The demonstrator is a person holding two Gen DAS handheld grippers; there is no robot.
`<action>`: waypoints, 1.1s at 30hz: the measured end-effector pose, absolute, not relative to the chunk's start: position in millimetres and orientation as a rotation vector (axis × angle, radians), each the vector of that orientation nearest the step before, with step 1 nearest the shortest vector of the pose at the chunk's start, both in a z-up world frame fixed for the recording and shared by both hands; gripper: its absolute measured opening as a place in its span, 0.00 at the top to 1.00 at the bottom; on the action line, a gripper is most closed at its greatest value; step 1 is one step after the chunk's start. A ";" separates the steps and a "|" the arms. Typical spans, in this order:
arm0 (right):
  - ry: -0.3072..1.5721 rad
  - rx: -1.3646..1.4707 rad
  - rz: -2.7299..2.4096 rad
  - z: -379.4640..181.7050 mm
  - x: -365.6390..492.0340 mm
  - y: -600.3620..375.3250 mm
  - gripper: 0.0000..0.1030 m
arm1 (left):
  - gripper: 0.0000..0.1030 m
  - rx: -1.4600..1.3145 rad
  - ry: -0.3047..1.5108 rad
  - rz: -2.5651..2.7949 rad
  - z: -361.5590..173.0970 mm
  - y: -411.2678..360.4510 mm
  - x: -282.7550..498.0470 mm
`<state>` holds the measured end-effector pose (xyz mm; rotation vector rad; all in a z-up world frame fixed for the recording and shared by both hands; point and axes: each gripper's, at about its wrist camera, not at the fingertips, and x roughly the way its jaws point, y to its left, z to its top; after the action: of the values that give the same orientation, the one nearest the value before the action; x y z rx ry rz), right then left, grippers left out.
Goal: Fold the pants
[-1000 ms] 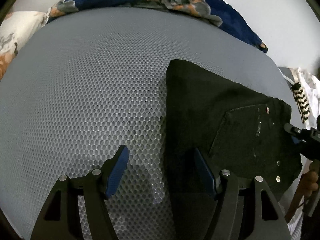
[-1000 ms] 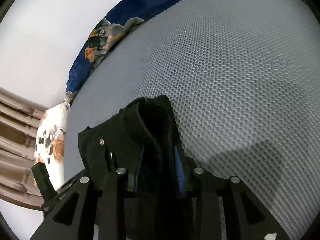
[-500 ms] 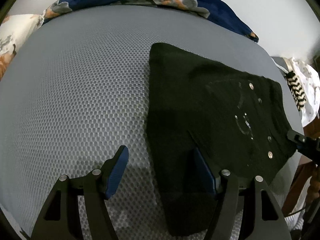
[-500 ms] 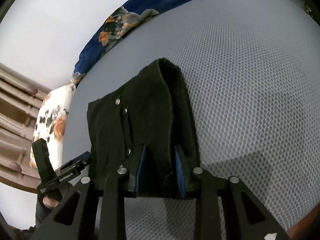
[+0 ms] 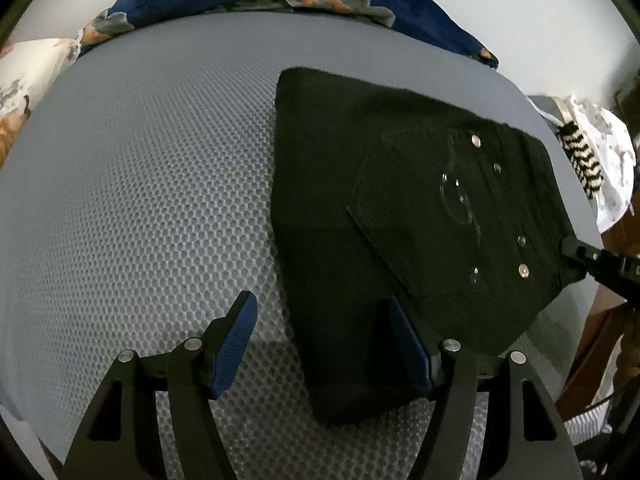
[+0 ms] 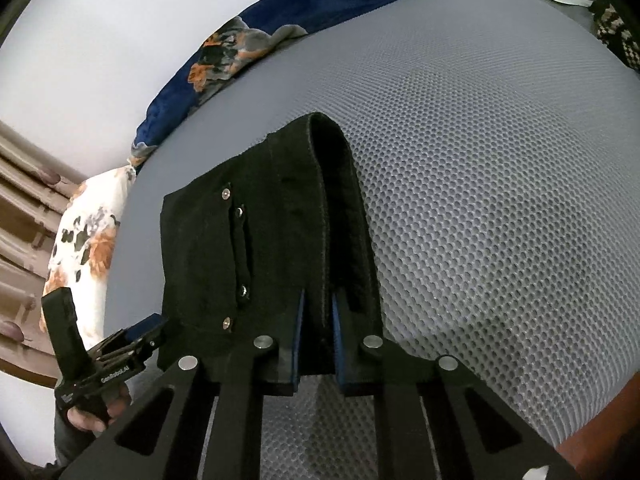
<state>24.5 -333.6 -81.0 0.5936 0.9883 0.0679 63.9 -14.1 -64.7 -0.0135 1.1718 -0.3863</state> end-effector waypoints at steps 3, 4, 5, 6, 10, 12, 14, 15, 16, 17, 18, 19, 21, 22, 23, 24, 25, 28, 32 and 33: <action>0.994 0.601 0.063 -84.4 22.7 -334.3 0.90 | 0.34 0.001 1.178 -0.388 -67.7 -21.2 66.1; 0.998 0.602 0.062 -85.6 23.3 -334.5 0.90 | 0.34 0.001 1.182 -0.387 -68.9 -21.2 66.4; 1.000 0.604 0.061 -86.8 23.4 -334.5 0.90 | 0.34 -0.001 1.184 -0.386 -69.1 -21.3 66.0; 1.002 0.603 0.062 -87.7 23.3 -334.6 0.89 | 0.34 -0.002 1.186 -0.385 -69.4 -21.1 66.4; 1.005 0.580 0.053 -87.5 24.5 -333.2 0.77 | 0.34 0.010 1.180 -0.384 -67.2 -30.4 71.5; 1.008 0.567 0.043 -86.1 25.0 -334.2 0.73 | 0.34 0.020 1.168 -0.381 -65.2 -37.2 74.2; 1.011 0.553 0.047 -84.8 27.3 -334.6 0.70 | 0.34 0.026 1.160 -0.374 -62.7 -37.1 74.5; 1.018 0.544 0.044 -84.2 29.4 -335.3 0.67 | 0.34 0.029 1.155 -0.372 -61.3 -36.8 76.2; 1.023 0.537 0.049 -84.0 31.0 -335.9 0.66 | 0.34 0.030 1.152 -0.371 -60.6 -36.2 77.5; 1.026 0.531 0.060 -83.4 33.1 -336.0 0.65 | 0.34 0.029 1.150 -0.368 -60.1 -35.2 79.8; 1.032 0.527 0.068 -83.2 35.7 -336.7 0.63 | 0.34 0.026 1.150 -0.366 -59.7 -34.0 82.1; 1.043 0.530 0.074 -84.0 38.0 -337.8 0.55 | 0.34 0.021 1.150 -0.368 -59.4 -32.1 84.4; 1.075 0.559 0.093 -87.4 44.1 -341.7 0.46 | 0.34 -0.003 1.152 -0.379 -59.1 -27.8 90.9; 1.078 0.589 0.110 -89.2 46.6 -345.1 0.46 | 0.34 -0.022 1.153 -0.391 -59.1 -24.4 94.3; 1.078 0.628 0.136 -91.5 49.7 -349.4 0.46 | 0.34 -0.039 1.156 -0.400 -59.3 -20.7 97.3; 1.081 0.674 0.168 -94.9 53.5 -353.9 0.46 | 0.34 -0.067 1.161 -0.412 -59.6 -16.8 100.2; 1.081 0.700 0.185 -97.3 55.5 -356.3 0.46 | 0.34 -0.103 1.167 -0.432 -59.5 -13.1 104.6; 1.078 0.750 0.240 -105.6 62.5 -365.0 0.46 | 0.34 -0.207 1.193 -0.489 -60.7 -2.7 119.3; 1.086 0.806 0.315 -116.3 69.6 -374.1 0.46 | 0.34 -0.308 1.221 -0.527 -66.9 7.8 132.7; 1.088 0.810 0.332 -118.4 71.1 -375.5 0.46 | 0.34 -0.336 1.229 -0.534 -69.5 10.3 135.2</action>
<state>71.1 -375.5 -118.4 0.8104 1.0881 0.3316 135.2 10.3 -69.5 -0.3356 1.2288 -0.5340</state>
